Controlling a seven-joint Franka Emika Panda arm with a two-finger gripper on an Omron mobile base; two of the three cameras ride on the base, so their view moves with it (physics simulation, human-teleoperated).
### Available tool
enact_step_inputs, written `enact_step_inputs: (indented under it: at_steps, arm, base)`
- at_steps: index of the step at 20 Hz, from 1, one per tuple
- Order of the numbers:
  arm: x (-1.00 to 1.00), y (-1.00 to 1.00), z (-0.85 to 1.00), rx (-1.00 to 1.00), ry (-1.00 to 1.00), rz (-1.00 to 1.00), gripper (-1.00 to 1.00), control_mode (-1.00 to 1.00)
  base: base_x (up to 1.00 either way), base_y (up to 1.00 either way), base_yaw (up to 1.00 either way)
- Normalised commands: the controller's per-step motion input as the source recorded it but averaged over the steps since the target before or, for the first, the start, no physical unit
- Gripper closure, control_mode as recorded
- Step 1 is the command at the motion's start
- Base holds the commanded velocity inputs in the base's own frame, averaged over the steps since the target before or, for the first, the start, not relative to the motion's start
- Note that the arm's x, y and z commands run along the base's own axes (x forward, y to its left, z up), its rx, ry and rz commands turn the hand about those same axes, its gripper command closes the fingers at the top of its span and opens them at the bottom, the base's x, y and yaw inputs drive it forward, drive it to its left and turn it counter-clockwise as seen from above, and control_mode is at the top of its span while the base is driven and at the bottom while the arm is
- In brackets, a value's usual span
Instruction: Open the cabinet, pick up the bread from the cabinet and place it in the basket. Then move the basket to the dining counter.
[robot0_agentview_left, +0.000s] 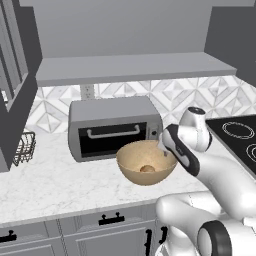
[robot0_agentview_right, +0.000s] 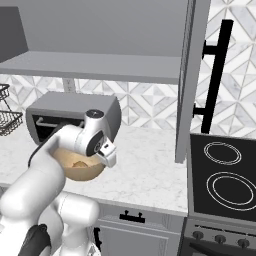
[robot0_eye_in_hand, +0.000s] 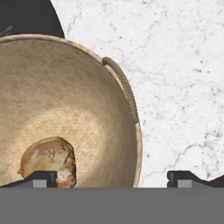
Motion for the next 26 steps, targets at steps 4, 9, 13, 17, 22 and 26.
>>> enact_step_inputs:
  at_steps: [4,9,13,17,22,26]
  arm:
    - [0.00,-0.04,-0.28,0.00,0.00,0.00,-1.00,-1.00]
    - [0.00,-0.09,-0.26,0.00,0.00,0.00,-1.00,-1.00]
    - [0.00,0.00,-0.25,0.00,0.00,0.00,-1.00,-1.00]
    - [0.04,0.00,-0.14,0.00,0.00,0.00,-1.00,-1.00]
    - [0.01,0.00,-0.17,0.00,0.00,0.00,1.00,-1.00]
    - [0.00,0.00,0.00,0.00,0.00,0.00,1.00,-1.00]
  base:
    - [0.00,0.00,0.00]
    - [0.00,0.00,0.00]
    - [0.00,0.00,0.00]
    - [0.00,0.00,0.00]
    - [0.00,0.00,0.00]
    - [0.00,0.00,0.00]
